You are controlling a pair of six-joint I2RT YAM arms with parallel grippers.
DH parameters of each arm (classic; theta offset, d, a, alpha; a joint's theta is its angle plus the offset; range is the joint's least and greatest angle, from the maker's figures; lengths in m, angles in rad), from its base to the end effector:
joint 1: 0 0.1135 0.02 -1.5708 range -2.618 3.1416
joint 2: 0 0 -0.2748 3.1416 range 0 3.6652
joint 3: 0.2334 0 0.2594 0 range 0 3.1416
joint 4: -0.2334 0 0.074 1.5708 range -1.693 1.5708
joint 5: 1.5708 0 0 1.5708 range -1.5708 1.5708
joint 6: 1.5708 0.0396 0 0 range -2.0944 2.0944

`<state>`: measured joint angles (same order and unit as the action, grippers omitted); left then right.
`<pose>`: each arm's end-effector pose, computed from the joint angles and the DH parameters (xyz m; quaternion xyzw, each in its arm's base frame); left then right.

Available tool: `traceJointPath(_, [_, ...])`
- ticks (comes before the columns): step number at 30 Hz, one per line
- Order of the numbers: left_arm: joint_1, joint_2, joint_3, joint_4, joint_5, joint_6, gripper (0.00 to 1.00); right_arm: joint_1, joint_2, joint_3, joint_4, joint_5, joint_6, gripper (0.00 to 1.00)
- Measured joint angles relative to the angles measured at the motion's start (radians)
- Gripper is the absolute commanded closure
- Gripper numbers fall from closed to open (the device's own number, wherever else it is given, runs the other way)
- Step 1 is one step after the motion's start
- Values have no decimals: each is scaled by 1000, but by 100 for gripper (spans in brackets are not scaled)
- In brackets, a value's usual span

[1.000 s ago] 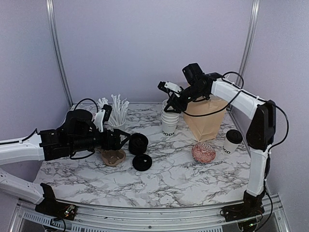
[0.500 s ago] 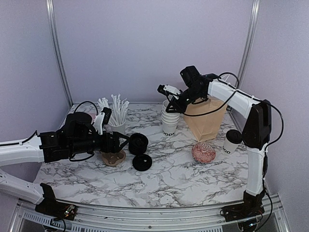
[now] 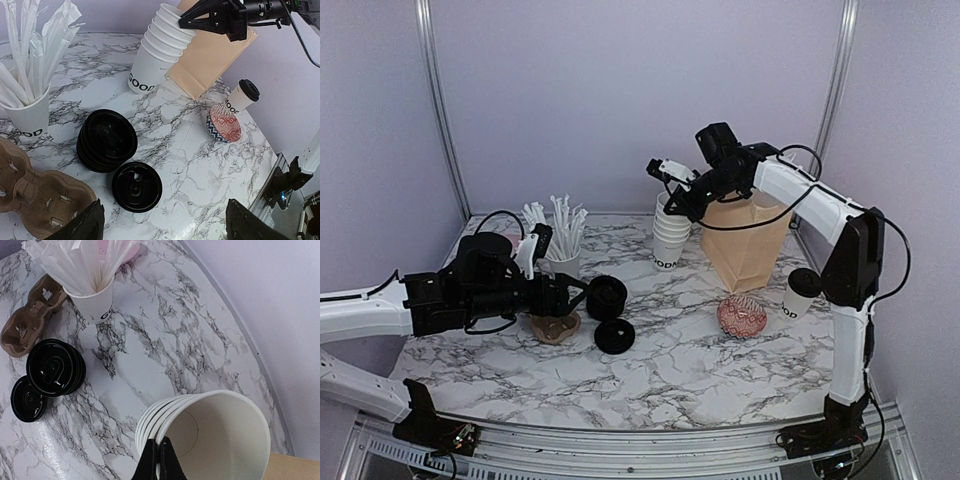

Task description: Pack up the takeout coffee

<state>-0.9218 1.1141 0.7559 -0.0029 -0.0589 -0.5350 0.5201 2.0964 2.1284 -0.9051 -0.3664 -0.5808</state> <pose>0.1605 -0.2077 0.2877 0.1416 0.8101 -0.3603 0.4403 0.4090 0.2506 0.3342 -0.5364 0.7550 0.1609 0.3411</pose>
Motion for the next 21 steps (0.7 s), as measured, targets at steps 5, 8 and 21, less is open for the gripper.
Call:
traceJointPath(5, [0,21,0,2,7,0,16,15,-2,52,25,35,-23,100])
traceJointPath(8, [0,28,0,2,11,0,16,24,10,91,1,-1,-29,100])
traceJointPath(21, [0,42,13,0,17,-8,17,-19,49,154,22,-51,-14,100])
